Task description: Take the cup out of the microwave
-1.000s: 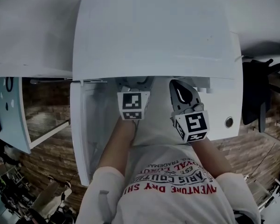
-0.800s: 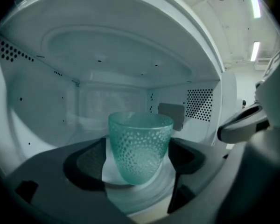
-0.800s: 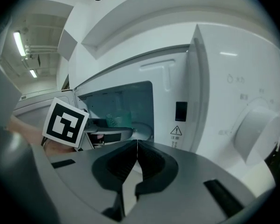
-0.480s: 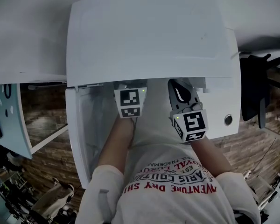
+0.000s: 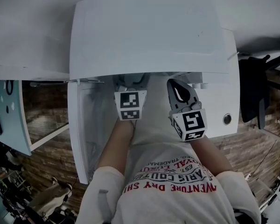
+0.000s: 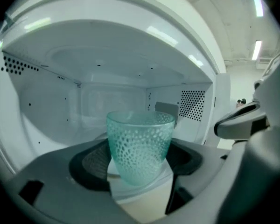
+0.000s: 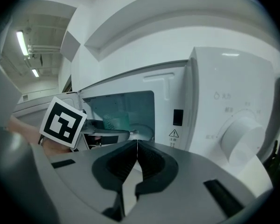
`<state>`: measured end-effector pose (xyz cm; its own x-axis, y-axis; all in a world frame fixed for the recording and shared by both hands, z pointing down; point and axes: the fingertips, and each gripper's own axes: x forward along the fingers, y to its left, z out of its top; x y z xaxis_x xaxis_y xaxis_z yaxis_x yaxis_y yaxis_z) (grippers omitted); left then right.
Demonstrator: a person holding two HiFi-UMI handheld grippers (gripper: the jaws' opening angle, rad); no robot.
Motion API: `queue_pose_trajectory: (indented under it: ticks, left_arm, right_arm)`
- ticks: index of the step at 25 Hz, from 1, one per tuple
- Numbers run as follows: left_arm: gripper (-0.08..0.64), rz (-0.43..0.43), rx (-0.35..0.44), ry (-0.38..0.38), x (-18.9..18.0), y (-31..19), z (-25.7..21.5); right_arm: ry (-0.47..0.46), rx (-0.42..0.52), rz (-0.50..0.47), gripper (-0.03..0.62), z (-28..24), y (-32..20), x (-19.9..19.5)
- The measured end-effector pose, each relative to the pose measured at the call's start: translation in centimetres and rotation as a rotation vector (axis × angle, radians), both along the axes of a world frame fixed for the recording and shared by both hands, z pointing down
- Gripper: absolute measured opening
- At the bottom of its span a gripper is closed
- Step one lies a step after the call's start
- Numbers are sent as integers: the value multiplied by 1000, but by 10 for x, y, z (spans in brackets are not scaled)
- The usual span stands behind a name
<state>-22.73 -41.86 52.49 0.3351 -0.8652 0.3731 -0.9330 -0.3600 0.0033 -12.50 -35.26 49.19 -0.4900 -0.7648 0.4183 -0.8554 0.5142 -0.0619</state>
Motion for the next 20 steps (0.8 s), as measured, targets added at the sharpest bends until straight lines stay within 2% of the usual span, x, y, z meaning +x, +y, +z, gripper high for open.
queue_pose_trajectory:
  ticks: [12, 20]
  left_arm:
    - [364, -13, 32, 16, 9, 73, -33]
    - [364, -11, 103, 42, 11, 114, -87]
  right_arm:
    - [-11, 28, -55, 12, -21, 30, -1]
    - [-50, 94, -61, 12, -58, 44, 0]
